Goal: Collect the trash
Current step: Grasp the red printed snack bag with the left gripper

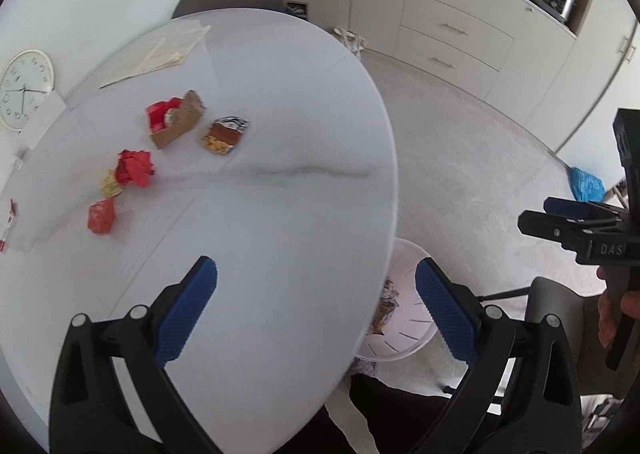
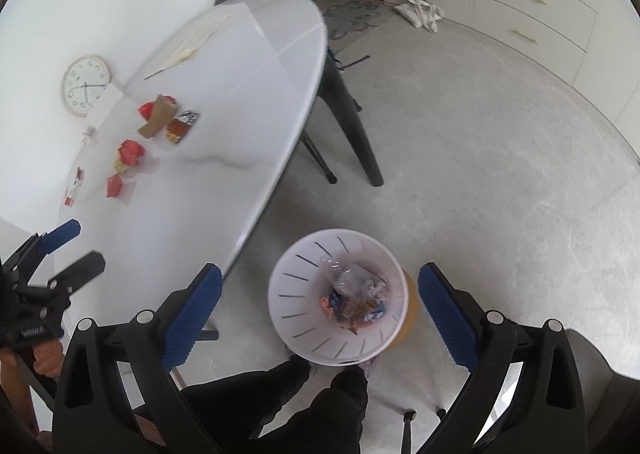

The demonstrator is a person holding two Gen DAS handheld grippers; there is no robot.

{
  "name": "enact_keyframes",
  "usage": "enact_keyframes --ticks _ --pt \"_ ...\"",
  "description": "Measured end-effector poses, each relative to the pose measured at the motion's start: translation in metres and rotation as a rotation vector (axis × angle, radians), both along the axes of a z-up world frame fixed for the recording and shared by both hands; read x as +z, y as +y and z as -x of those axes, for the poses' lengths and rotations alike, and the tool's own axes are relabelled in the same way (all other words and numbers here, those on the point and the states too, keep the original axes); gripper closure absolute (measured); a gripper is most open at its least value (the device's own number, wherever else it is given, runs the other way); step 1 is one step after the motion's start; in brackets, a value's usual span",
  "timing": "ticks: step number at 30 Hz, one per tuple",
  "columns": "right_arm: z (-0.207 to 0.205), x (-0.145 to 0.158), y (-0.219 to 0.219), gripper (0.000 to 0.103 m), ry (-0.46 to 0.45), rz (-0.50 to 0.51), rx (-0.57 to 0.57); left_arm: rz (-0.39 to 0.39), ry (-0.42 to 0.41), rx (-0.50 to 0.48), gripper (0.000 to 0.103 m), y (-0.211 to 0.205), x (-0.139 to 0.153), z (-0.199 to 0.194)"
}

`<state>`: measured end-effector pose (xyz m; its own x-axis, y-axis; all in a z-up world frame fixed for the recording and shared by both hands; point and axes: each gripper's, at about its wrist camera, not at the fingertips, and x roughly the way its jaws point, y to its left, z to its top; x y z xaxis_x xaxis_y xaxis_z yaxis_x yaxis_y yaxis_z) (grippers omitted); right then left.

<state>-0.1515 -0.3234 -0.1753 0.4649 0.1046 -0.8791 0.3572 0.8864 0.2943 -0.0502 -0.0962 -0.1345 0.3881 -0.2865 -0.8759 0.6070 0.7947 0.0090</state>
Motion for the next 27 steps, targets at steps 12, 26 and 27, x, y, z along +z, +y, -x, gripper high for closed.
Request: enact_keyframes --ticks 12,26,27 --pt "-0.07 0.031 0.089 0.005 -0.065 0.023 0.137 -0.021 0.019 0.44 0.008 0.133 -0.016 -0.122" --pt "-0.131 0.021 0.147 0.005 -0.033 0.004 0.228 0.107 0.21 0.933 0.024 0.188 -0.082 -0.239" --pt "-0.134 0.021 0.147 0.005 -0.031 0.004 0.233 0.103 0.22 0.955 0.026 0.189 -0.087 -0.243"
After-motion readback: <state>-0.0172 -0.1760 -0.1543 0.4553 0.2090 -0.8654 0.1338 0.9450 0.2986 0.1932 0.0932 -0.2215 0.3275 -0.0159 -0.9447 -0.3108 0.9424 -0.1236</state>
